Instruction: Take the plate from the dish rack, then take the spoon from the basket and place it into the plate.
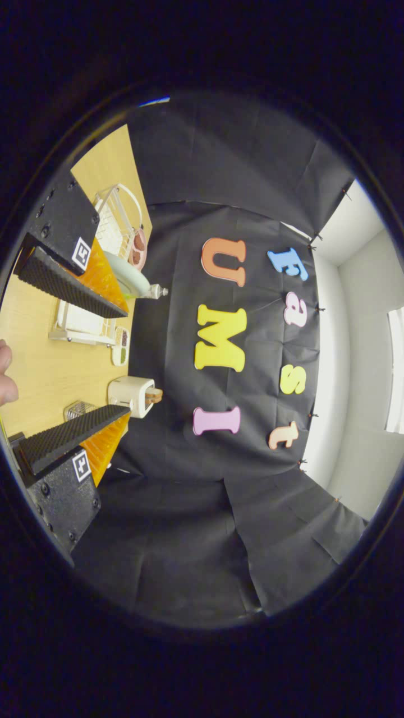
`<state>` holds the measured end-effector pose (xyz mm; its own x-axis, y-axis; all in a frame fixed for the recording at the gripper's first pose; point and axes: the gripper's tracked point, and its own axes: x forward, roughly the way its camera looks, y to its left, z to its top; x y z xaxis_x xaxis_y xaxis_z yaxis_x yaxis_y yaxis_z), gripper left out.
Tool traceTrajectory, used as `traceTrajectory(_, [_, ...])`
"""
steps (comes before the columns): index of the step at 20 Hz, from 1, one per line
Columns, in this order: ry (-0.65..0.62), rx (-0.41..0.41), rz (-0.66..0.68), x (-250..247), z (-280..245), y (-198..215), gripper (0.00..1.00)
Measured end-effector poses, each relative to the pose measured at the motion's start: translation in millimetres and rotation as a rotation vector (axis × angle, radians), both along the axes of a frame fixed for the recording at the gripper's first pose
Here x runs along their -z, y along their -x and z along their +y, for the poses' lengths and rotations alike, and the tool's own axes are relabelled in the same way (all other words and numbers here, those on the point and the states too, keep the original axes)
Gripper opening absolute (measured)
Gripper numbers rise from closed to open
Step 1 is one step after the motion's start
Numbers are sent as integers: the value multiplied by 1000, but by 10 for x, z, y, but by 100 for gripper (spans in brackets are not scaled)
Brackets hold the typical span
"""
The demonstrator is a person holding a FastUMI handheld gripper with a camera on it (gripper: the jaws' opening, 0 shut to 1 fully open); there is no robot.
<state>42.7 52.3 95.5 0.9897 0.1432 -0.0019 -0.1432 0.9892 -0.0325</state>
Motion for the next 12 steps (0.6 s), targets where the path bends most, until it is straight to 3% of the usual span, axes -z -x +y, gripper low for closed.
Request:
traceTrajectory(4, [54, -39, 39, -385, 259, -388, 100])
traceTrajectory(8, [50, -140, 177, -563, 656, -754, 100])
traceTrajectory(12, [112, -165, 285, -694, 970, -1091, 100])
